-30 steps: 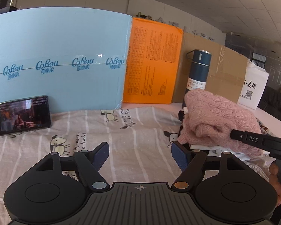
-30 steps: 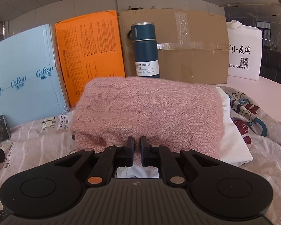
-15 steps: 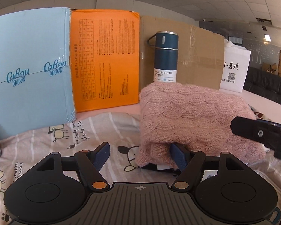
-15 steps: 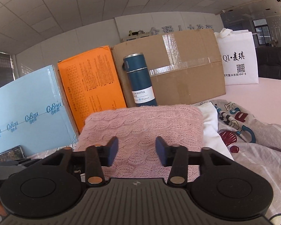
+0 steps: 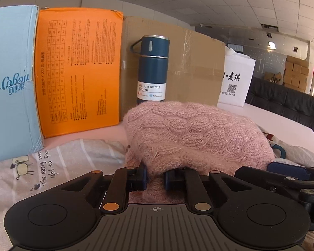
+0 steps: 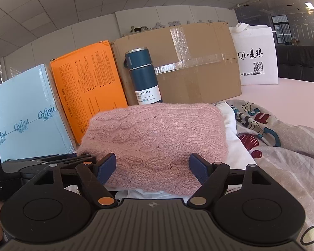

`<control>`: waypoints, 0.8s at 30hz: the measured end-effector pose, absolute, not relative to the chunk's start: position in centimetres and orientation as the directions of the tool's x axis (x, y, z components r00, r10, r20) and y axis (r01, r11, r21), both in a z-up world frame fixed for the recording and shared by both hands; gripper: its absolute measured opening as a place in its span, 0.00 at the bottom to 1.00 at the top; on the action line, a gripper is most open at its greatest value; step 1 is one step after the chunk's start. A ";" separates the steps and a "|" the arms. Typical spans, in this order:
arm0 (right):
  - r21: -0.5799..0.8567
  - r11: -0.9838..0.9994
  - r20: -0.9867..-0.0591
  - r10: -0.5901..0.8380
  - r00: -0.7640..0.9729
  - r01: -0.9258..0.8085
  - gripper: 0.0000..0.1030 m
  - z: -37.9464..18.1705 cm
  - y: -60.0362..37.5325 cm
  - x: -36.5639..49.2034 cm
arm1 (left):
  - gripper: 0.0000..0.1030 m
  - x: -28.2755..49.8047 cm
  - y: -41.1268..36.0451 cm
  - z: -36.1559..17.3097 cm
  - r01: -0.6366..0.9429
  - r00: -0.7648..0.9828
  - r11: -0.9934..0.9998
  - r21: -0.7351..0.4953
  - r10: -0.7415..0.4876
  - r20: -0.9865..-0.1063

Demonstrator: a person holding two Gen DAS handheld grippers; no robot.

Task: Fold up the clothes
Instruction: 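Lift the pink sweater up off the bed with both tools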

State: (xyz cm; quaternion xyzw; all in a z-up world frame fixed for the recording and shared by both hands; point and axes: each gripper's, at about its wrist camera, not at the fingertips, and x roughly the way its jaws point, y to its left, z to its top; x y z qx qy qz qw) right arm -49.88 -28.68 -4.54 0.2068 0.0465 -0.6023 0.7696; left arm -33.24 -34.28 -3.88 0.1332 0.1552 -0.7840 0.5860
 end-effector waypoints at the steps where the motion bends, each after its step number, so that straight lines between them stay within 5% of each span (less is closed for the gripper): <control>1: 0.262 0.206 -0.319 -0.903 0.286 0.943 0.79 -4.5 -28.7 -49.9 | 0.12 -33.0 -34.1 -3.8 0.959 -0.283 -0.263 -0.103 -0.882 -0.376; 8: 0.093 0.316 -0.250 -0.910 0.329 0.944 0.97 -4.5 -26.6 -48.2 | 0.10 -30.2 -30.0 0.7 0.945 -0.281 -0.247 -0.214 -0.948 -0.146; 17: 0.092 0.257 -0.224 -0.936 0.272 0.962 0.95 -4.7 -27.0 -47.9 | 0.10 -29.0 -22.4 4.8 0.935 -0.283 -0.300 -0.190 -0.953 0.111; 19: 0.132 0.291 -0.181 -0.933 0.312 0.947 0.84 -4.5 -26.5 -48.2 | 0.10 -28.6 -21.0 5.7 0.931 -0.291 -0.316 -0.185 -0.945 0.150; 21: 0.170 0.326 -0.136 -0.927 0.350 0.930 0.52 -4.3 -26.1 -48.5 | 0.10 -28.2 -19.6 6.6 0.933 -0.286 -0.318 -0.167 -0.939 0.190; 24: 0.223 0.379 -0.065 -0.913 0.402 0.898 0.22 -4.0 -25.5 -49.0 | 0.10 -27.2 -17.5 7.8 0.944 -0.268 -0.304 -0.129 -0.933 0.239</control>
